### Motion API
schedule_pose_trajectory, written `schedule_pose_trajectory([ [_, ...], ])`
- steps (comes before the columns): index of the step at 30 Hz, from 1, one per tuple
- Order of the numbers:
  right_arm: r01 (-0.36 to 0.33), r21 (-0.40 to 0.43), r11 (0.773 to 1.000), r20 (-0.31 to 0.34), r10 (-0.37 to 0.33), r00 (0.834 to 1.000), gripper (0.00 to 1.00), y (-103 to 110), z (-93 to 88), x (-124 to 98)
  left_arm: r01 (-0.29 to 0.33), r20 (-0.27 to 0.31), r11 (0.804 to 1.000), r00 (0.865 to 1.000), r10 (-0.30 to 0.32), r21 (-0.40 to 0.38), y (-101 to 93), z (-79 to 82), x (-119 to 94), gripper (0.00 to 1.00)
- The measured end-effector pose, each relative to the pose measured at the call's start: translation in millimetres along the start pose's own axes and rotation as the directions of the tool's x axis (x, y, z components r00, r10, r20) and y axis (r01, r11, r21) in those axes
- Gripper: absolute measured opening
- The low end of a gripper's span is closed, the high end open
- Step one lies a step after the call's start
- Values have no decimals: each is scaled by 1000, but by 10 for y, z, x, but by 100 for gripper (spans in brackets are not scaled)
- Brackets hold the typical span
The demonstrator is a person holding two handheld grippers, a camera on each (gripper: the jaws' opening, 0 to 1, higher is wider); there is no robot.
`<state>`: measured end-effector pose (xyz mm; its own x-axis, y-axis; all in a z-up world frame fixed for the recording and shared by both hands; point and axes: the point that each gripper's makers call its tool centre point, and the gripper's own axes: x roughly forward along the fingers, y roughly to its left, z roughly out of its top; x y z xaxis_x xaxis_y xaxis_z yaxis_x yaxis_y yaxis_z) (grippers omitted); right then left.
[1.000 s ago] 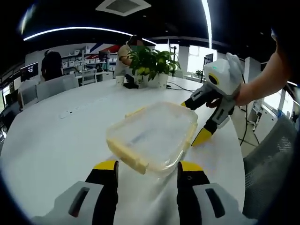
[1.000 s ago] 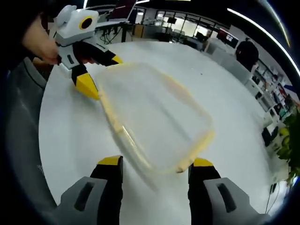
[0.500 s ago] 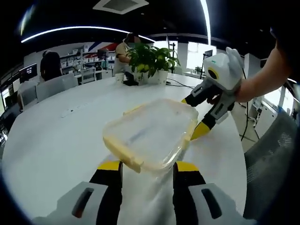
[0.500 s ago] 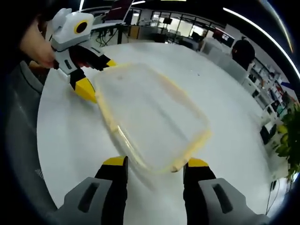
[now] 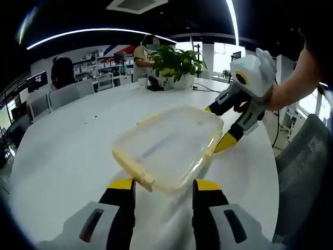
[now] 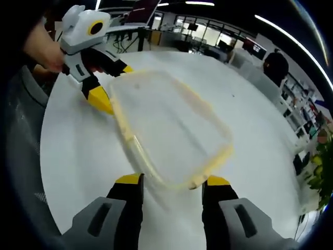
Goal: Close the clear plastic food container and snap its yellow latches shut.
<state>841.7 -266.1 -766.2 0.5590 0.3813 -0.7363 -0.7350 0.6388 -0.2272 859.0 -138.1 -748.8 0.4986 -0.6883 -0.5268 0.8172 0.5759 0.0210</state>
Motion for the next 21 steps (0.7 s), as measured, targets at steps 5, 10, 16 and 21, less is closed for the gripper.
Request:
schedule_pose_trajectory([
  [5,18,-31,999,5,-18,1000,41,37,107,58,-21,-6,1000,1000,21,-4,87,-55,-79,36],
  [10,26,-35,999,22,-25,999,41,88,243,128,-50,-29,999,998,50,-1,212,-111,-161,36],
  [16,20,-23,1000,49,-19,999,40,179,382,207,-75,-45,997,996,75,5,365,-171,-266,36],
  [21,12,-37,999,65,-9,998,39,242,478,252,-86,-57,996,995,87,20,436,-221,-356,35],
])
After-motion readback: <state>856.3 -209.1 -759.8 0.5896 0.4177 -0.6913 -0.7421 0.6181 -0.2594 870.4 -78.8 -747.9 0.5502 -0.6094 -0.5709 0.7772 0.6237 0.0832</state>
